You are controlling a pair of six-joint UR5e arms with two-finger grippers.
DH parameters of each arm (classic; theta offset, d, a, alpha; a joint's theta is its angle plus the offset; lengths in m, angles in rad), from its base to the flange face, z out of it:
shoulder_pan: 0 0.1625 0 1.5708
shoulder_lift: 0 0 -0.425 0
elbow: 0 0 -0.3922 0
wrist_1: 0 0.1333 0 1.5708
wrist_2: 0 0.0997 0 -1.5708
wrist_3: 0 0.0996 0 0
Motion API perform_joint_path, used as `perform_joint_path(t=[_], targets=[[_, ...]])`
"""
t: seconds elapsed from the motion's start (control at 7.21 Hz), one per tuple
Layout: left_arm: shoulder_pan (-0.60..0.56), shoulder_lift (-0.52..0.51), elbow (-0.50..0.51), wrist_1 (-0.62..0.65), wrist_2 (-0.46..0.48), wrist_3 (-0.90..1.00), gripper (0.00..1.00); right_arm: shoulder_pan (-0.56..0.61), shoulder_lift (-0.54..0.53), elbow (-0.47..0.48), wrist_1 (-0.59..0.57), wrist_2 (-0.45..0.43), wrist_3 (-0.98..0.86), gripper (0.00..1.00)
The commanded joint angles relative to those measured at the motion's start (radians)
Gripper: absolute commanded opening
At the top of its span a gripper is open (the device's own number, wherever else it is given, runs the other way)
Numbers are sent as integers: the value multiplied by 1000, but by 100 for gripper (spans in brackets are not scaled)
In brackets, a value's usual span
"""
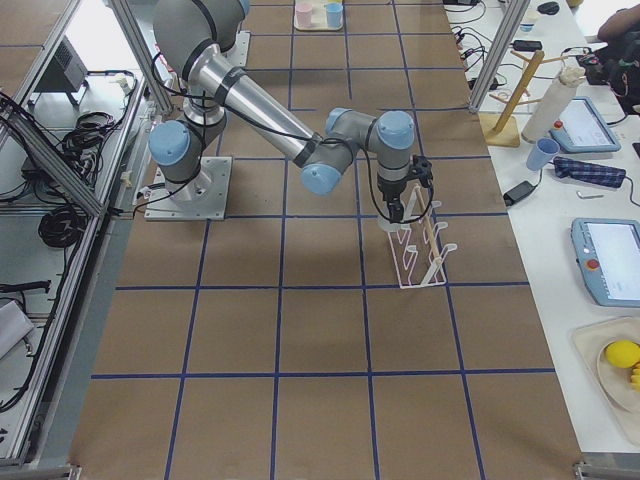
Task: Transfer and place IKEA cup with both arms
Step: 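Lower the right gripper and close it on the white cup's base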
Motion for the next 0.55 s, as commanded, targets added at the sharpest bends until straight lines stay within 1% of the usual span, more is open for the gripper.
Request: perform_joint_path(t=[0.0, 0.14, 0.28, 0.42], targets=[[0, 0, 0, 1, 0, 0, 100, 0, -2, 0, 2, -3, -2, 35], [0, 0, 0, 1, -2, 0, 100, 0, -7, -2, 4, -3, -2, 23], [0, 0, 1, 1, -2, 0, 100, 0, -10, -2, 2, -24, -4, 15], [0, 2, 2, 1, -2, 0, 100, 2, -17, -3, 2, -37, -4, 13]])
